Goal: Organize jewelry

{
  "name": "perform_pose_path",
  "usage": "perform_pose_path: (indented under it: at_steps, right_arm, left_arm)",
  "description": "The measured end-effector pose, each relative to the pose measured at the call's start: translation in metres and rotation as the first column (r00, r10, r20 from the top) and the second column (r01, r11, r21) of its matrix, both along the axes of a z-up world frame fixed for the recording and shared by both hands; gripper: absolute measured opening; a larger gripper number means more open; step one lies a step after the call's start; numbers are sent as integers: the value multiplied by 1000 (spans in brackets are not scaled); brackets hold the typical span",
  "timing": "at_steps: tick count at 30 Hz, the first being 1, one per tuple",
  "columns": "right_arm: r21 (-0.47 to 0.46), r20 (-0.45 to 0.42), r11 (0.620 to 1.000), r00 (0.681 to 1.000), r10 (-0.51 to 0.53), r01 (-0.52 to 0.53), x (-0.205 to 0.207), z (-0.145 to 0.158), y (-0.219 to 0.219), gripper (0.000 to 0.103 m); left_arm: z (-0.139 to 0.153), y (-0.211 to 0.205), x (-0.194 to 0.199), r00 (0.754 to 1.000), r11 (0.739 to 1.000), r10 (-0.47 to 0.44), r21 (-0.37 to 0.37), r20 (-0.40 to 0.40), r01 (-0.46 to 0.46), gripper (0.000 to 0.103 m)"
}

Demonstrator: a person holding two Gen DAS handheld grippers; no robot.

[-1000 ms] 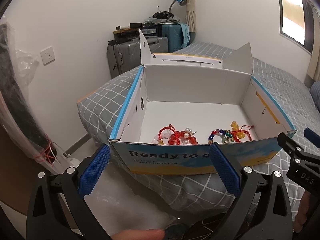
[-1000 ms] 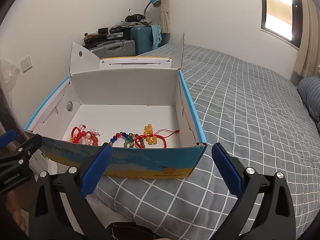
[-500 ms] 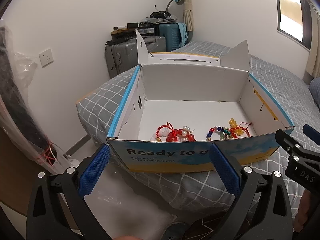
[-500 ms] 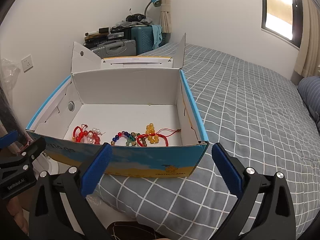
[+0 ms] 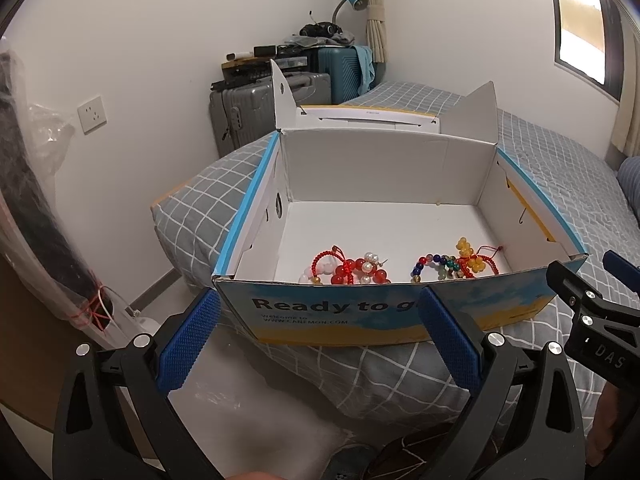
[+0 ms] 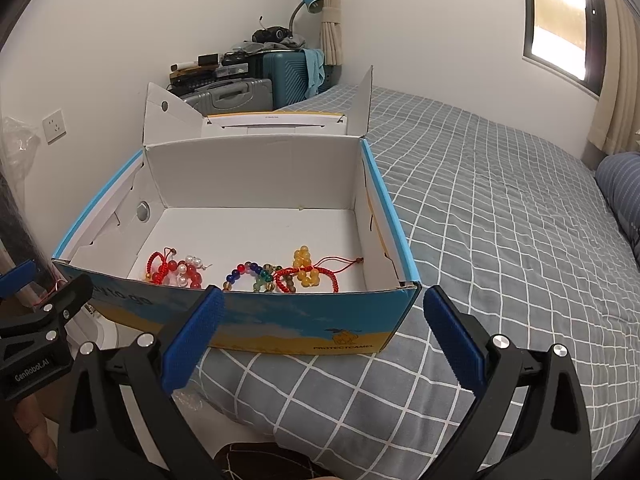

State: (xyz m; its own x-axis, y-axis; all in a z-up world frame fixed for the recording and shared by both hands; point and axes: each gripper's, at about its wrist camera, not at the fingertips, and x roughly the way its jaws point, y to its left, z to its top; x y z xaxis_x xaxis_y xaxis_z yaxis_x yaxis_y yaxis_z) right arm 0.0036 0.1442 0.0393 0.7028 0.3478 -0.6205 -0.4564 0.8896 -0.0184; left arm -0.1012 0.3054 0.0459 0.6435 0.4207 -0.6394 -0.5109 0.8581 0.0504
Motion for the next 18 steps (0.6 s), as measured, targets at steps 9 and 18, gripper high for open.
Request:
perform_pose_path:
  at_steps: [9, 18]
  right_arm:
    - [2, 0, 1000, 1000, -3, 3, 0, 2, 0, 96]
    - [2, -8, 1000, 1000, -8, 8, 2, 2, -1, 96]
  left_arm:
    - [2, -3, 1, 1000, 1000, -1, -7, 7, 1, 97]
    - [3, -1, 0, 1000, 1000, 5, -5, 12, -5, 97]
